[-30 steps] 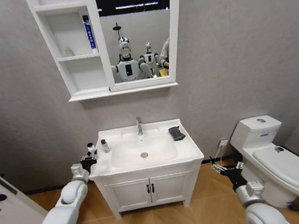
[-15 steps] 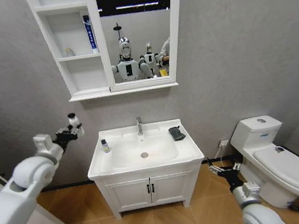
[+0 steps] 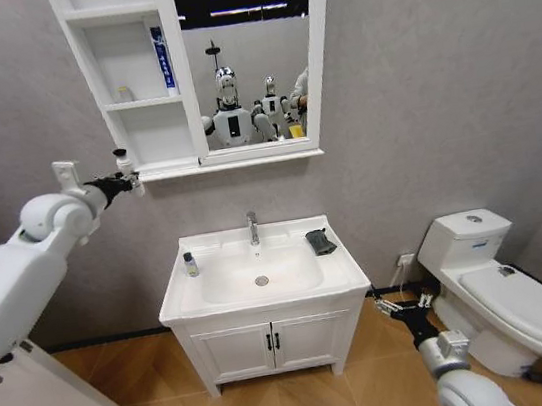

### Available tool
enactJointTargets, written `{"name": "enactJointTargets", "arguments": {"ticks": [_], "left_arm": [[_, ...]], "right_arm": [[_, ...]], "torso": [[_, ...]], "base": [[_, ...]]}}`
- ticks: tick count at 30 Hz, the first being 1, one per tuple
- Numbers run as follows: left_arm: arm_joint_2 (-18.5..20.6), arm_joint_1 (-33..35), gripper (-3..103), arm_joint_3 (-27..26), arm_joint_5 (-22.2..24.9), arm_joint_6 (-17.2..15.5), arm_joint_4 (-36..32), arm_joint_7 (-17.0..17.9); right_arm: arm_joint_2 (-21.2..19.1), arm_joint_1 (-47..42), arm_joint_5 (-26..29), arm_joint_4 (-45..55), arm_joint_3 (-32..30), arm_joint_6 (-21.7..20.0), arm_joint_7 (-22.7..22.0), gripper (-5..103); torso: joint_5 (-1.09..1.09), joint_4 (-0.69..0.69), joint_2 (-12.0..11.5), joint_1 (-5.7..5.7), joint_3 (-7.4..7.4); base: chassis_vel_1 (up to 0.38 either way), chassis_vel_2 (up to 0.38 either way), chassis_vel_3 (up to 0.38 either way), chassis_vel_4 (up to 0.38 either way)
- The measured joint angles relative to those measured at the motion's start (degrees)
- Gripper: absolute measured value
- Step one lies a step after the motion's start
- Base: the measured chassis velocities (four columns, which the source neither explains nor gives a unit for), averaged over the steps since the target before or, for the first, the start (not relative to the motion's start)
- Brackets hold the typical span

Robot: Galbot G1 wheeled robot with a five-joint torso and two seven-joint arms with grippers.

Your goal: Move facial cleanser and shampoo from washbasin to cabinet, then wipe washbasin with towel.

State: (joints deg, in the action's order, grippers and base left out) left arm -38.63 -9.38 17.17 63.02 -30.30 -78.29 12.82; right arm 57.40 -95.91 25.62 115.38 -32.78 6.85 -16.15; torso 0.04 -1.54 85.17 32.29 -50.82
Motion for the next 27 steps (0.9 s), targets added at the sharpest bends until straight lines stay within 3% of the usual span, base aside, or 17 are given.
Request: {"name": "enactJointTargets", "arguments": {"ticks": [6, 7, 11, 21, 27], "left_arm": [[-8.0, -7.9, 32, 5.3, -1.3, 0.2, 14.0, -2.0], [-8.0, -7.9, 32, 5.3, -1.3, 0.2, 14.0, -2.0], [-14.3, -10.6, 31, 5.5, -3.5, 1.8, 21.3, -3.6], [-20.6, -14.8, 30, 4.9, -8.1, 4.4, 33.9, -7.5], [-23.9, -16.7, 30, 3.5, -11.2, 4.9, 41.8, -8.0]], "right_arm": [[0.0, 0.3, 0.1, -0.9, 0.0, 0.3, 0.1, 100], [0.0, 0.3, 0.1, -0.9, 0.0, 0.3, 0.1, 100], [-0.2, 0.7, 0.3, -1.5, 0.1, 0.4, 0.2, 100], [0.0, 0.9, 0.3, -2.4, 0.2, 0.8, 0.4, 100], [0.0, 0.8, 0.1, -2.6, 0.3, 1.1, 0.4, 100]], "torso": [[-0.04, 0.04, 0.0, 0.0, 0.0], [-0.04, 0.04, 0.0, 0.0, 0.0], [-0.02, 0.02, 0.0, 0.01, 0.0], [-0.05, 0.04, 0.0, -0.01, 0.01], [-0.05, 0.04, 0.0, 0.0, 0.0]], "base": [[0.0, 0.0, 0.0, 0.0], [0.0, 0.0, 0.0, 0.0], [0.0, 0.0, 0.0, 0.0], [0.0, 0.0, 0.0, 0.0], [0.0, 0.0, 0.0, 0.0]]}}
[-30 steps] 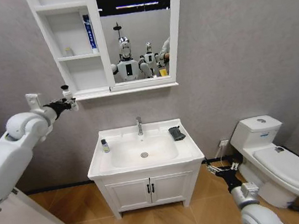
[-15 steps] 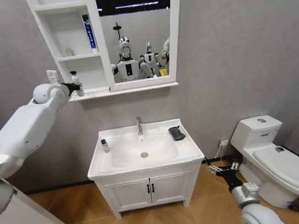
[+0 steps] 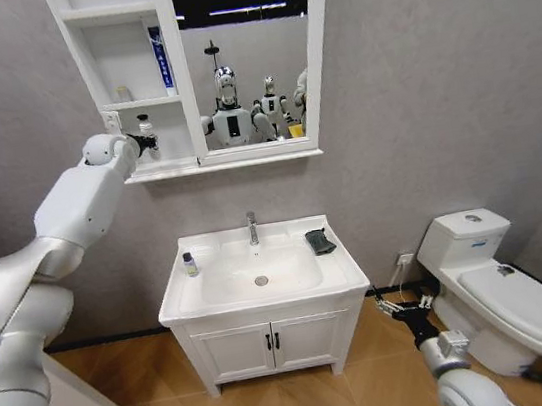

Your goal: Move facial cleanser and shampoo from washbasin to cabinet, then wipe washbasin with towel.

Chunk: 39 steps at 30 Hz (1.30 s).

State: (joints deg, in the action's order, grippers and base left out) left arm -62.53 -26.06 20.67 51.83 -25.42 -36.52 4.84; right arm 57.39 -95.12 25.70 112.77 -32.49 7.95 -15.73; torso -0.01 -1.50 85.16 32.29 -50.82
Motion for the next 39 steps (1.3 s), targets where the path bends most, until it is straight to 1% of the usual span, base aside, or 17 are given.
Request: {"name": "enactJointTargets", "arguments": {"ticks": [4, 11, 18, 24, 28, 34, 39], "left_arm": [[-1.5, -0.6, 30, -0.8, -1.3, -0.9, 2.2, -0.4], [-2.2, -0.3, 30, -1.2, -2.5, -2.2, 2.9, -0.7], [-2.8, 0.0, 30, -1.7, -2.7, -2.2, 4.5, -0.8], [-4.1, -0.3, 30, -3.1, -3.7, -2.1, 6.4, -1.3], [-5.5, -1.2, 30, -4.3, -5.7, -1.7, 9.2, -2.3], [-6.0, -1.5, 30, -4.4, -7.0, -1.3, 10.5, -3.2], [-5.6, -0.8, 30, -4.6, -7.3, -1.1, 10.3, -3.6]], "right_arm": [[0.0, -0.4, 0.0, 0.0, -0.2, 0.1, 0.0, 100], [0.1, -0.5, -0.2, -0.2, -0.1, 0.2, -0.1, 100], [0.2, -0.4, -0.2, -0.3, 0.0, 0.3, -0.1, 100], [0.0, -0.4, -0.1, -0.3, -0.3, 0.3, -0.2, 100], [-0.2, -0.6, 0.0, 0.0, -0.3, 0.3, -0.2, 100], [-0.2, -0.7, -0.1, 0.0, -0.3, 0.5, -0.3, 100], [-0.2, -0.8, -0.1, 0.1, -0.3, 0.6, -0.3, 100]], "torso": [[0.02, -0.02, 0.0, 0.0, 0.0], [0.01, -0.01, 0.0, 0.0, 0.0], [0.01, 0.0, 0.0, 0.0, 0.0], [0.01, -0.01, 0.0, -0.01, 0.01], [0.01, -0.01, 0.0, 0.0, 0.0], [0.02, -0.01, 0.0, 0.0, 0.0], [0.03, -0.02, 0.0, -0.01, 0.01]], "base": [[0.0, 0.0, 0.0, 0.0], [0.0, 0.0, 0.0, 0.0], [0.0, 0.0, 0.0, 0.0], [0.0, 0.0, 0.0, 0.0], [0.0, 0.0, 0.0, 0.0], [0.0, 0.0, 0.0, 0.0], [0.0, 0.0, 0.0, 0.0]]}}
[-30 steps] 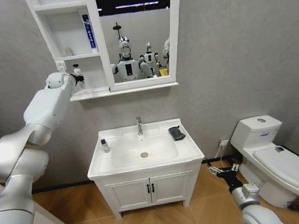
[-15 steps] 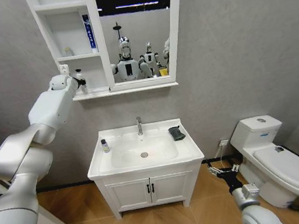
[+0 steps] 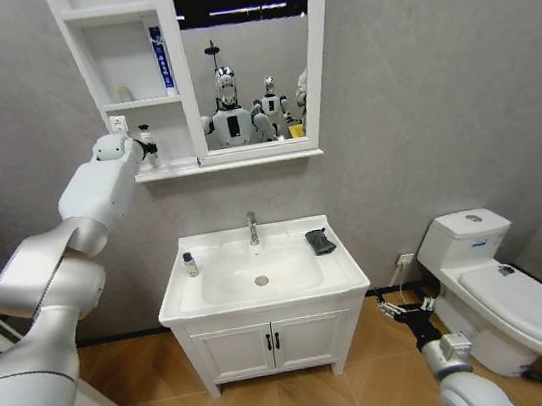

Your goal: Move facial cleanser and shampoo from washbasin to cabinet, then wipe washbasin with towel.

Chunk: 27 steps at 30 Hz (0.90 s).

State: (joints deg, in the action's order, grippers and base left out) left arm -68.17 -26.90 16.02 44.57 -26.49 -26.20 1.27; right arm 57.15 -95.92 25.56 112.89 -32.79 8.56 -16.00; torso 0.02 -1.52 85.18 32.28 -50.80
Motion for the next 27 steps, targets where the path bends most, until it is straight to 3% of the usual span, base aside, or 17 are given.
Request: {"name": "enactJointTargets", "arguments": {"ticks": [5, 8, 11, 12, 14, 16, 17, 19, 21, 22, 25, 26, 27], "left_arm": [[0.9, 1.0, 28, -0.1, -0.2, -0.4, -1.5, -0.2], [1.6, 2.0, 44, -0.1, -0.2, -1.7, -2.2, -0.4], [1.8, 2.1, 49, -0.2, -0.3, -1.8, -2.6, -0.5], [2.0, 2.2, 55, -0.2, -0.4, -1.9, -3.0, -0.6], [2.1, 2.4, 66, -0.2, -0.4, -2.0, -3.5, -0.7], [2.2, 2.4, 66, -0.2, -0.4, -2.1, -3.7, -0.7], [2.4, 2.5, 76, -0.2, -0.4, -2.2, -4.2, -0.7], [2.6, 2.6, 76, -0.2, -0.4, -2.5, -4.8, -0.7], [3.5, 3.4, 87, -0.1, -0.3, -3.2, -7.1, 0.1], [3.5, 3.4, 87, -0.1, -0.3, -3.2, -7.1, 0.1], [7.0, 6.4, 99, -0.1, 3.2, -5.6, -15.7, 2.9], [8.8, 8.1, 100, -0.1, 5.2, -6.6, -20.3, 4.1], [8.8, 8.1, 100, -0.1, 5.2, -6.6, -20.3, 4.1]], "right_arm": [[-0.2, -0.1, 0.0, 0.1, 0.0, 0.0, 0.0, 100], [-0.2, -0.2, 0.0, 0.2, -0.1, 0.1, 0.0, 100], [-0.2, -0.2, 0.0, 0.3, -0.1, 0.1, 0.0, 100], [-0.1, -0.3, 0.0, 0.4, -0.1, 0.1, 0.0, 100], [0.0, -0.5, -0.1, 0.5, -0.1, 0.2, 0.0, 100], [0.1, -0.6, -0.2, 0.5, -0.1, 0.2, 0.0, 100], [0.1, -0.6, -0.3, 0.5, -0.1, 0.3, 0.0, 100], [0.1, -0.6, -0.3, 0.5, -0.1, 0.4, 0.0, 100], [0.1, -0.6, -0.3, 0.7, -0.2, 0.4, 0.0, 100], [0.1, -0.6, -0.3, 0.7, -0.2, 0.4, 0.0, 100], [-0.1, -0.5, -0.2, 0.8, -0.2, 0.3, -0.7, 100], [-0.1, -0.2, -0.4, 0.6, -0.3, 0.1, -1.6, 100], [-0.1, -0.2, -0.4, 0.6, -0.3, 0.1, -1.6, 100]], "torso": [[0.01, 0.0, 0.0, 0.0, 0.01], [-0.13, 0.02, 0.0, 0.02, -0.04], [-0.09, 0.03, 0.0, 0.03, -0.04], [0.02, 0.02, 0.0, 0.01, -0.01], [-0.05, 0.02, 0.0, 0.01, -0.02], [-0.05, 0.01, 0.0, 0.01, -0.02], [-0.01, 0.01, 0.0, 0.01, -0.01], [0.0, 0.01, 0.0, 0.0, -0.01], [-0.02, 0.01, 0.0, 0.01, -0.01], [-0.02, 0.01, 0.0, 0.01, -0.01], [-0.02, 0.0, 0.0, 0.01, -0.01], [-0.03, 0.01, 0.0, 0.0, -0.01], [-0.03, 0.01, 0.0, 0.0, -0.01]], "base": [[0.0, 0.0, 0.0, 0.0], [0.0, 0.0, 0.0, 0.0], [0.0, 0.0, 0.0, 0.0], [0.0, 0.0, 0.0, 0.0], [0.0, 0.0, 0.0, 0.0], [0.0, 0.0, 0.0, 0.0], [0.0, 0.0, 0.0, 0.0], [0.0, 0.0, 0.0, 0.0], [0.0, 0.0, 0.0, 0.0], [0.0, 0.0, 0.0, 0.0], [0.0, 0.0, 0.0, 0.0], [0.0, 0.0, 0.0, 0.0], [0.0, 0.0, 0.0, 0.0]]}}
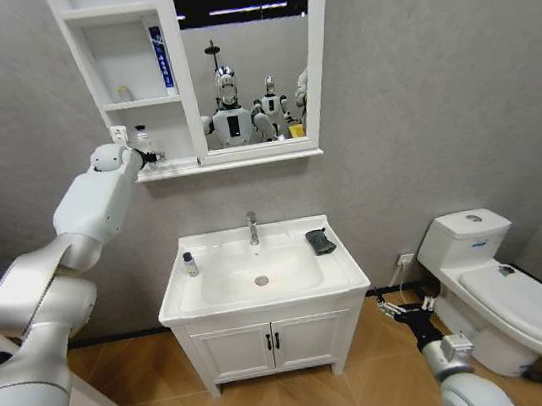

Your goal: Move facial cleanser and shampoo from washbasin to cabinet, then wipe washbasin with towel.

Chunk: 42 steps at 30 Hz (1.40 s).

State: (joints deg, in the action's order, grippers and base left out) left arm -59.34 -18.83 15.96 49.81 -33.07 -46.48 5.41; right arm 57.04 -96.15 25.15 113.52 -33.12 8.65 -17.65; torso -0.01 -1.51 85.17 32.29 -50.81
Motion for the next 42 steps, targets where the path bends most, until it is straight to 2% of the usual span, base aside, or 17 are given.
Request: {"name": "enactJointTargets", "arguments": {"ticks": [2, 3, 5, 6, 9, 10, 12, 13, 15, 16, 18, 20, 22, 24, 28, 37, 42], "left_arm": [[4.6, 4.1, 100, -0.7, 4.0, -0.9, -10.1, 3.4], [4.6, 4.1, 100, -0.7, 4.0, -0.9, -10.1, 3.4], [10.9, 10.2, 100, -4.0, 7.8, -0.6, -21.9, 7.1], [10.9, 10.2, 100, -4.0, 7.8, -0.6, -21.9, 7.1], [20.4, 22.0, 100, -10.7, 6.6, 0.9, -38.1, 8.1], [20.4, 22.0, 100, -10.7, 6.6, 0.9, -38.1, 8.1], [25.2, 34.4, 100, -17.7, 5.5, 2.1, -47.6, 9.6], [25.2, 34.4, 100, -17.7, 5.5, 2.1, -47.6, 9.6], [28.1, 47.1, 100, -23.2, 4.9, 5.4, -55.7, 11.5], [28.1, 47.1, 100, -23.2, 4.9, 5.4, -55.7, 11.5], [27.4, 55.7, 100, -25.2, 2.3, 10.9, -59.8, 12.2], [25.5, 61.8, 100, -27.6, -0.1, 15.1, -62.3, 12.6], [24.7, 65.0, 100, -29.3, -1.0, 16.8, -63.4, 12.9], [23.0, 72.8, 100, -33.9, -2.9, 19.2, -65.4, 13.4], [20.5, 80.5, 100, -37.7, -5.7, 21.0, -66.0, 13.4], [13.3, 89.3, 100, -41.1, -9.8, 23.6, -66.3, 13.5], [3.7, 100.4, 100, -43.2, -16.8, 26.0, -67.7, 11.8]], "right_arm": [[0.0, 0.3, -0.1, -0.5, -0.4, 0.0, -0.6, 100], [0.0, 0.3, -0.1, -0.5, -0.4, 0.0, -0.6, 100], [-0.1, 0.4, -0.1, -0.6, -0.6, 0.4, -0.6, 100], [-0.1, 0.4, -0.1, -0.6, -0.6, 0.4, -0.6, 100], [-0.2, 0.7, 0.1, -0.8, -0.6, 0.6, -0.6, 100], [-0.2, 0.7, 0.1, -0.8, -0.6, 0.6, -0.6, 100], [-0.1, 0.6, 0.6, -0.8, -0.6, 0.6, -0.5, 100], [-0.1, 0.6, 0.6, -0.8, -0.6, 0.6, -0.5, 100], [0.2, 0.2, 1.0, -0.6, -0.7, 0.7, -0.1, 100], [0.2, 0.2, 1.0, -0.6, -0.7, 0.7, -0.1, 100], [2.1, -2.1, 1.0, 0.4, -2.4, 1.1, 0.2, 100], [4.2, -3.8, 1.2, 1.7, -3.3, 1.3, 0.2, 100], [4.5, -3.8, 1.3, 2.1, -3.3, 1.3, 0.2, 100], [4.7, -3.7, 1.4, 2.6, -2.9, 1.1, 0.2, 100], [4.7, -3.8, 1.3, 2.8, -2.7, 1.0, 0.5, 100], [4.6, -3.9, 1.3, 2.9, -2.6, 1.1, 1.6, 100], [5.5, -3.7, 1.3, 2.9, -2.2, 1.1, 1.7, 100]], "torso": [[0.0, -0.02, 0.0, 0.0, 0.0], [0.0, -0.02, 0.0, 0.0, 0.0], [-0.01, -0.03, 0.0, 0.01, 0.0], [-0.01, -0.03, 0.0, 0.01, 0.0], [0.04, 0.03, 0.0, -0.01, 0.02], [0.04, 0.03, 0.0, -0.01, 0.02], [-0.07, 0.03, 0.0, -0.01, 0.02], [-0.07, 0.03, 0.0, -0.01, 0.02], [0.0, 0.06, 0.0, -0.03, 0.02], [0.0, 0.06, 0.0, -0.03, 0.02], [0.0, 0.05, 0.0, -0.02, 0.01], [0.0, -0.15, 0.0, -0.02, 0.01], [0.02, -0.09, 0.0, -0.02, 0.01], [0.01, 0.0, 0.0, -0.01, 0.01], [0.02, 0.06, 0.0, -0.01, 0.01], [0.03, -0.02, 0.0, 0.01, 0.0], [0.01, 0.02, 0.0, 0.0, 0.01]], "base": [[0.0, 0.0, 0.0, 0.0], [0.0, 0.0, 0.0, 0.0], [0.0, 0.0, 0.0, 0.0], [0.0, 0.0, 0.0, 0.0], [0.0, 0.0, 0.0, 0.0], [0.0, 0.0, 0.0, 0.0], [0.0, 0.0, 0.0, 0.0], [0.0, 0.0, 0.0, 0.0], [0.0, 0.0, 0.0, 0.0], [0.0, 0.0, 0.0, 0.0], [0.0, 0.0, 0.0, 0.0], [0.0, 0.0, 0.0, 0.0], [-0.04, -0.033, -0.055, -0.06], [-0.004, -0.012, -0.027, -0.03], [0.0, 0.0, 0.0, 0.0], [0.0, 0.0, 0.0, 0.0], [0.0, 0.0, 0.0, 0.0]]}}
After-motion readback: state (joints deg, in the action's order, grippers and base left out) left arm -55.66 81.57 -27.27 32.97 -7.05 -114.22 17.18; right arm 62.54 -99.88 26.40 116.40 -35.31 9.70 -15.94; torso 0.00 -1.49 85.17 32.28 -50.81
